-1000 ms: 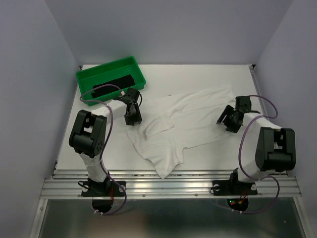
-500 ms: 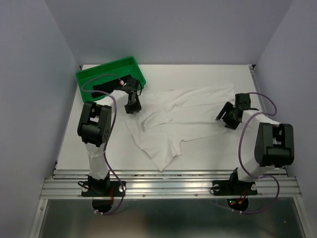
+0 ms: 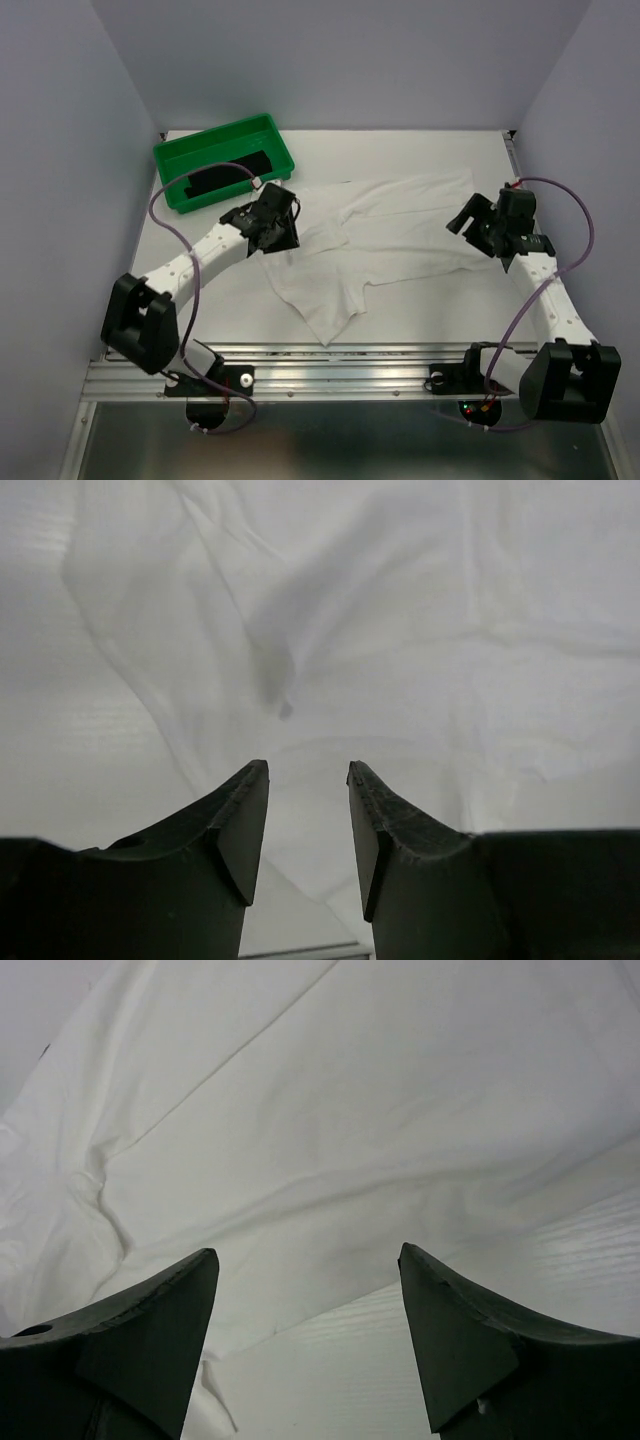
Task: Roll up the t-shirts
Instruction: Fold the T-shirt at the center of the board.
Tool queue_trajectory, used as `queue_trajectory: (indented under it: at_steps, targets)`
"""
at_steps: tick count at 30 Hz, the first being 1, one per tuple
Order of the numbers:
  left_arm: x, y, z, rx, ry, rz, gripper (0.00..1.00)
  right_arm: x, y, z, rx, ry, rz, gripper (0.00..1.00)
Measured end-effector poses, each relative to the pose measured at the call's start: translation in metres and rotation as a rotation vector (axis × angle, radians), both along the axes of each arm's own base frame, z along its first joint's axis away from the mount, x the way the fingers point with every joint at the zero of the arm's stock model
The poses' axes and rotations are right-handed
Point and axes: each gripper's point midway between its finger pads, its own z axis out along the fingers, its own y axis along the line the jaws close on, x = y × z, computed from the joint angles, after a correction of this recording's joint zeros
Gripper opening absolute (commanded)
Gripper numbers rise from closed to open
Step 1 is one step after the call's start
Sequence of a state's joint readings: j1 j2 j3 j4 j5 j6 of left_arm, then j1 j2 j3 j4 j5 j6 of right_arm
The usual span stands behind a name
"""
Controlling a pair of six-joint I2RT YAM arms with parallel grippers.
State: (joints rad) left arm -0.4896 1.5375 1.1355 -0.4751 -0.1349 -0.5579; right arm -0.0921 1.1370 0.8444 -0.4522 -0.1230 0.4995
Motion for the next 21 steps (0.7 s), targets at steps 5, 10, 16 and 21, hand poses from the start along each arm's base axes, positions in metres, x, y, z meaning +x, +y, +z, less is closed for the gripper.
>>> queue_trajectory:
  at_steps: [5,10,16,21]
  targets:
    - [-0.085,-0.049,0.010,-0.116,0.012,-0.133,0.49,-0.014,0.001,-0.009,-0.001,0.042,0.006,0.79]
    - [-0.161,-0.077,-0.028,-0.147,0.165,-0.193,0.51,-0.026,0.003,-0.025,0.006,0.101,0.007,0.80]
    - [-0.228,-0.096,-0.047,-0.168,0.288,-0.214,0.64,-0.029,0.003,-0.029,0.010,0.114,0.009,0.80]
    - [-0.246,-0.109,-0.049,-0.203,0.324,-0.183,0.64,-0.029,0.004,-0.029,0.012,0.113,0.010,0.80]
